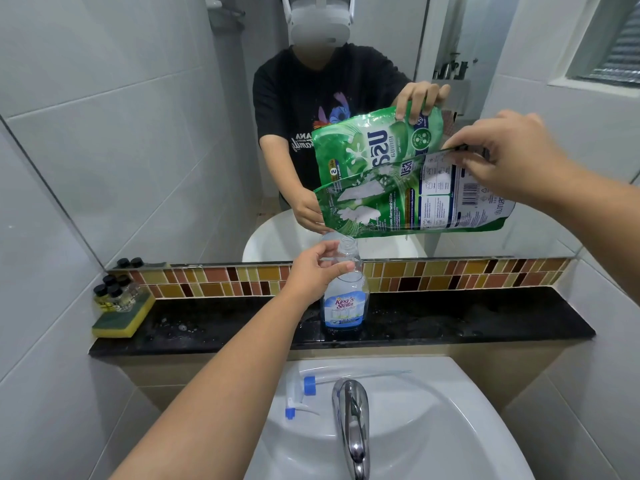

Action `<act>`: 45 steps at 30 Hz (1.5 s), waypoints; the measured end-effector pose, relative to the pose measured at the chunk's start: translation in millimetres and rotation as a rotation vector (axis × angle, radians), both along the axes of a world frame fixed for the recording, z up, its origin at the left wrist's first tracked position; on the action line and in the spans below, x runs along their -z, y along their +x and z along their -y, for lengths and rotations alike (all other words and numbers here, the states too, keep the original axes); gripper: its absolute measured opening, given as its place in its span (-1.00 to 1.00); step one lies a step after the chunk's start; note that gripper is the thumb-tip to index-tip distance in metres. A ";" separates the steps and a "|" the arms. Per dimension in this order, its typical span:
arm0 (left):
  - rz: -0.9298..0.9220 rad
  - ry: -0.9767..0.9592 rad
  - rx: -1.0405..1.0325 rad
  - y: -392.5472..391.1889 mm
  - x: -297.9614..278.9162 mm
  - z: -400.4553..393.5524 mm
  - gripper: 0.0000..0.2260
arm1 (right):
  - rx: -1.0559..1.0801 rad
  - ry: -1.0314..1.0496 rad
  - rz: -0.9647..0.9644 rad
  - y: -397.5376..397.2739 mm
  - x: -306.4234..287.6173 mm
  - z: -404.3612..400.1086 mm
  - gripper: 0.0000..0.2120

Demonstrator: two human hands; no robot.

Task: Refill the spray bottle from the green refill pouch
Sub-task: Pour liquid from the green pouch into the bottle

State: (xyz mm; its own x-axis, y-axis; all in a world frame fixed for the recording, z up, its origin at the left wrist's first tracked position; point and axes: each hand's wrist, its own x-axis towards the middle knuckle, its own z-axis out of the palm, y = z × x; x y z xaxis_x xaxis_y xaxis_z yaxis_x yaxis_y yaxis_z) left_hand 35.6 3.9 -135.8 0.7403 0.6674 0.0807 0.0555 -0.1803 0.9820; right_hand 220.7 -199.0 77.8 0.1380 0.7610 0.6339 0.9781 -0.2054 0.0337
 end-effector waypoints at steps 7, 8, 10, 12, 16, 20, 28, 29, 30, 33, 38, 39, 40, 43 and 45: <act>-0.001 -0.004 -0.003 0.1 -1.4 1.1 -0.56 | 0.018 -0.011 0.013 -0.2 -1.0 -0.3 -0.81; 0.000 -0.004 -0.003 -0.2 -1.9 1.6 -0.56 | 0.019 -0.010 0.014 -0.2 -1.2 0.0 -0.81; 0.000 -0.005 -0.002 -0.9 -1.9 1.8 -0.55 | 0.022 -0.009 0.012 -0.7 -2.0 0.7 -0.81; -0.004 -0.009 -0.002 -1.3 -1.8 1.9 -0.51 | 0.026 -0.011 0.006 -1.7 -2.6 1.3 -0.80; -0.009 -0.009 -0.004 -1.3 -3.7 2.9 -0.47 | 0.024 -0.013 -0.003 -4.0 -3.0 1.8 -0.80; -0.011 -0.020 -0.001 -1.5 -3.4 2.3 -0.48 | 0.030 -0.008 -0.004 -3.9 -4.9 2.4 -0.80; -0.016 -0.029 -0.004 -0.8 -2.9 2.8 -0.45 | 0.024 0.003 0.005 -2.9 -5.3 1.8 -0.80; -0.016 -0.022 -0.005 -1.0 -3.5 3.2 -0.44 | 0.022 0.004 0.007 -2.5 -5.4 1.8 -0.81; -0.014 -0.017 -0.006 -1.4 -4.1 3.5 -0.44 | 0.020 0.006 0.008 -2.5 -5.2 1.6 -0.81; -0.014 -0.021 -0.004 -1.8 -4.7 4.0 -0.44 | 0.012 0.011 0.008 -2.4 -5.3 1.7 -0.81; -0.015 -0.022 0.001 -2.1 -3.5 3.5 -0.45 | 0.013 0.011 0.013 -2.1 -6.8 2.4 -0.81; -0.016 -0.021 0.001 -1.7 -3.4 3.3 -0.45 | 0.011 0.012 0.012 -2.2 -7.1 2.6 -0.81; -0.017 -0.021 0.001 -1.6 -3.4 3.2 -0.45 | 0.010 0.013 0.011 -2.3 -7.2 2.7 -0.81; -0.018 -0.020 0.000 -1.4 -3.6 3.8 -0.45 | 0.011 0.012 0.014 -1.9 -7.5 3.2 -0.81; -0.015 -0.022 0.000 -2.0 -4.0 3.9 -0.46 | 0.011 0.011 0.021 -2.0 -7.5 3.3 -0.81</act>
State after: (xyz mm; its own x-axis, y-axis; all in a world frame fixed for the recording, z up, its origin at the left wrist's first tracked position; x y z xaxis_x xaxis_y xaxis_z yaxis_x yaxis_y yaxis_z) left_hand 33.6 -0.1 -131.8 0.7411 0.6692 0.0548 0.0705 -0.1588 0.9848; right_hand 218.7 -202.3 85.3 0.1332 0.7523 0.6452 0.9749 -0.2167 0.0515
